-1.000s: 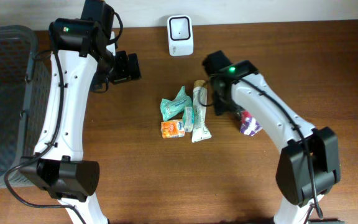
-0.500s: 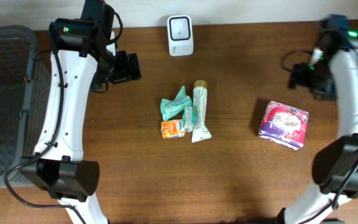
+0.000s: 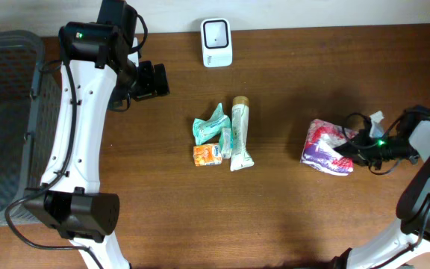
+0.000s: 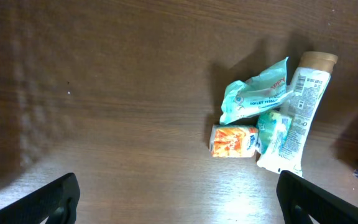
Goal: Scan the item barcode
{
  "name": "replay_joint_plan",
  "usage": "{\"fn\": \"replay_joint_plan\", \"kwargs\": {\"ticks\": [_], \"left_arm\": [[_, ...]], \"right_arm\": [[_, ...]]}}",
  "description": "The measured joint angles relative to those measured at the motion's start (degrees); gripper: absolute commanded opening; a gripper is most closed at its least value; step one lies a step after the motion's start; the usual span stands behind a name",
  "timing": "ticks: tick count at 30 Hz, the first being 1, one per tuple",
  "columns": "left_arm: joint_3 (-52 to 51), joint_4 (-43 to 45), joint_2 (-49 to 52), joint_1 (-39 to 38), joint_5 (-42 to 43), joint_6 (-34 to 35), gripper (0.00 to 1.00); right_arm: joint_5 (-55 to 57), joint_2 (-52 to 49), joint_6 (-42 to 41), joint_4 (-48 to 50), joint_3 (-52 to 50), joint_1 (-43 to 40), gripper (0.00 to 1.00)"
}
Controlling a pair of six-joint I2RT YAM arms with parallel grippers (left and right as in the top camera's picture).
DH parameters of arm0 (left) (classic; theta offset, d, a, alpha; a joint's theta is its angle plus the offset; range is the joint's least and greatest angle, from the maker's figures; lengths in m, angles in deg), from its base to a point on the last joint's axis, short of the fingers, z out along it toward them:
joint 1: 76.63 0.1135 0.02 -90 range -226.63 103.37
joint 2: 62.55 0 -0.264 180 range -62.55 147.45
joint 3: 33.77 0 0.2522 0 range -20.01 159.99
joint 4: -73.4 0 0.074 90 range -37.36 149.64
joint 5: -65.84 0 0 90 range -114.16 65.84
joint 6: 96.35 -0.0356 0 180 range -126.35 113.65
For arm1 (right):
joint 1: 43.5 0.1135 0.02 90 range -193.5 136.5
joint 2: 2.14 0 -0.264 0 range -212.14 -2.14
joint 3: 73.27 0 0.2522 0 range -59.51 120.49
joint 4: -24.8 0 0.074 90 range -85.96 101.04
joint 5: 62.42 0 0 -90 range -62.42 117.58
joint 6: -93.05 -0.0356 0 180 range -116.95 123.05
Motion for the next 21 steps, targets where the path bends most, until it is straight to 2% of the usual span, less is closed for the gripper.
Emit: {"fn": "replay_joint_plan", "kwargs": {"ticks": [3,5,7,10,12,14,15,16,17,18,21], "left_arm": [[0.0,-0.15,0.0,0.0,0.02,0.0,0.99],[0.0,0.0,0.0,0.0,0.02,-0.02,0.99],[0.0,-0.04,0.0,0.0,0.02,0.0,0.99],[0.0,-0.02,0.0,0.0,0.0,0.0,0.99],[0.0,0.0,0.0,0.0,0.0,0.0,0.99],[0.0,-0.02,0.0,0.0,0.0,0.0,0.99],[0.0,0.0,0.0,0.0,0.0,0.0,0.99],[0.0,0.02,0.0,0.0,0.0,0.0,0.99],[0.0,0.0,0.0,0.0,0.0,0.0,0.99],[0.0,0.0,0.0,0.0,0.0,0.0,0.99],[0.0,0.0,0.0,0.02,0.0,0.0,0.99]], "right_arm": [[4.28,-0.07,-1.42,-11.58,10.54,4.31,0.04],[16.06,1.86,-7.02,-18.75,24.98,12.72,0.04],[32.79,2.36,-14.45,-20.98,30.38,24.68,0.04],[61.37,2.01,-27.34,-25.07,28.22,38.53,0.04],[70.84,1.38,-31.65,-22.88,23.5,39.58,0.04],[72.98,0.46,-33.29,-19.15,19.12,38.99,0.08],[72.32,0.35,-32.96,-16.96,17.9,39.1,0.16],[71.23,0.11,-32.48,-15.3,17.11,39.8,0.29],[70.42,-0.11,-31.56,-14.91,16.96,41.16,0.63],[69.81,-0.11,-30.8,-14.67,16.9,43.34,0.8],[66.49,-0.13,-29.9,-11.56,16.83,51.63,0.9]]}}
